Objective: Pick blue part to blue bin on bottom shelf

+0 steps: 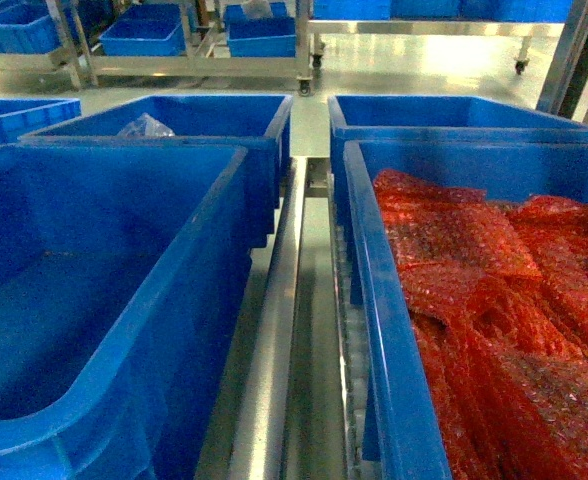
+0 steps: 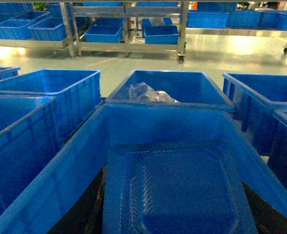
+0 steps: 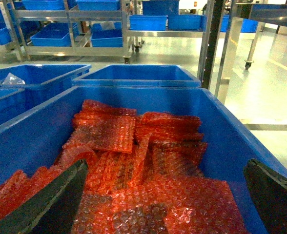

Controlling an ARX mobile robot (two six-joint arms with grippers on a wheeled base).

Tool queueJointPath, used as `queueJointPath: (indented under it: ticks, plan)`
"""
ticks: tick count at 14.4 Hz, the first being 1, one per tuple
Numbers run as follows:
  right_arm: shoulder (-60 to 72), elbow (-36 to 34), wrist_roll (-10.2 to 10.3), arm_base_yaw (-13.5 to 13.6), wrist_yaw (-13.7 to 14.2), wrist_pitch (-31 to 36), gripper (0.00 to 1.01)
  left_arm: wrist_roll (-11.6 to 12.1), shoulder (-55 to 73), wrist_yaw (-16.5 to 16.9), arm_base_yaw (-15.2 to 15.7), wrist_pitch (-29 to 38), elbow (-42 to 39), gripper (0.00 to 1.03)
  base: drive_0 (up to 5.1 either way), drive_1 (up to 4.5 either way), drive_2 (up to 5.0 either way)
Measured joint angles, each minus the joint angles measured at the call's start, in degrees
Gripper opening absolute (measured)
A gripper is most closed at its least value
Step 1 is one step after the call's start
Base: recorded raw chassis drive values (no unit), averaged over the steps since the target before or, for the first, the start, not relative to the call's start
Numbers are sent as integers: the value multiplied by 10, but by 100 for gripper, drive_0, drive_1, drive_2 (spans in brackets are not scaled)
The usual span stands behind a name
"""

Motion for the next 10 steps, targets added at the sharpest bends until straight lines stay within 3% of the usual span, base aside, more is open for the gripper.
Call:
queueJointPath:
  ticks: [10]
  plan:
    - [0,0,0,0,0,0,98,0,0,0,0,0,0,44,0,0,0]
